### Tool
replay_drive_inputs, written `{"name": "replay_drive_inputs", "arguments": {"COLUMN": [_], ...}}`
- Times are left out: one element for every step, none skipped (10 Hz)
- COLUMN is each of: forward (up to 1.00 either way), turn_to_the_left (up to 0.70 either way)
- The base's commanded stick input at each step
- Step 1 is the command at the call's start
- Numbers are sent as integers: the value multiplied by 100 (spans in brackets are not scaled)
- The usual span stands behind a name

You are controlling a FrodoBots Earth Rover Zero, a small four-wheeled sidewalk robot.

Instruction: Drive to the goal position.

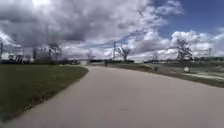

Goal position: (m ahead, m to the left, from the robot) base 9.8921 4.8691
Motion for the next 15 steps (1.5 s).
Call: {"name": "replay_drive_inputs", "arguments": {"forward": [100,100,100,100,100,100,100,100,100,100,100,100,100,100,100], "turn_to_the_left": [4,5,5,5,5,5,5,5,5,5,5,5,5,6,6]}}
